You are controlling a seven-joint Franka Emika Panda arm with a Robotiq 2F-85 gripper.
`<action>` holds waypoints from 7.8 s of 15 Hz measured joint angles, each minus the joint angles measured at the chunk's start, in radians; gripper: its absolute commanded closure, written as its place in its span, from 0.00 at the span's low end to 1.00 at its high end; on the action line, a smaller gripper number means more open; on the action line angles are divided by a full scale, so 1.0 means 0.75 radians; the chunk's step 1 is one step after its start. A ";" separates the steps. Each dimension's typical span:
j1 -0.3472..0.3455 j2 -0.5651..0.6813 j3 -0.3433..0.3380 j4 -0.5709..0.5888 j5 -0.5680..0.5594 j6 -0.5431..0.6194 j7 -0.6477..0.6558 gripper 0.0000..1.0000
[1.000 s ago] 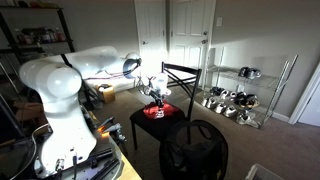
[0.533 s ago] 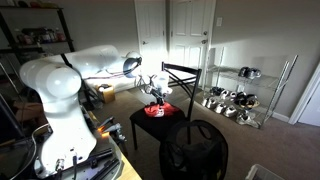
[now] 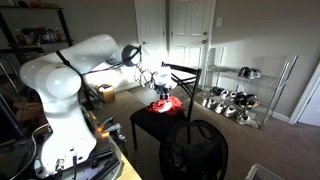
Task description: Take the orange clothing off of the table and put it into the laundry basket
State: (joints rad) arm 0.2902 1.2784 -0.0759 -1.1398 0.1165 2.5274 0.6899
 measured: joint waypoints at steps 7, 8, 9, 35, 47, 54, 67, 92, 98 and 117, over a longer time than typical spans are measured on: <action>0.073 -0.148 -0.087 -0.406 0.020 0.396 0.282 0.93; 0.069 -0.175 -0.066 -0.463 0.020 0.421 0.267 0.93; 0.064 -0.202 -0.039 -0.520 0.020 0.445 0.245 0.93; -0.015 -0.924 -0.067 -1.409 0.379 0.883 0.214 0.86; -0.121 -0.960 -0.040 -1.388 0.413 0.883 0.214 0.91; -0.385 -1.141 0.030 -1.399 0.519 0.883 0.215 0.97; -1.002 -1.238 0.574 -1.432 0.761 0.888 0.196 0.93; -1.550 -1.305 1.041 -1.507 0.944 0.915 0.119 0.93; -1.714 -1.310 1.145 -1.562 0.956 0.921 0.103 0.93; -2.083 -1.270 1.544 -1.796 0.890 0.765 -0.042 0.11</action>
State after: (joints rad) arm -1.2718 0.3261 1.0819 -2.4865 0.7837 3.1015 0.6584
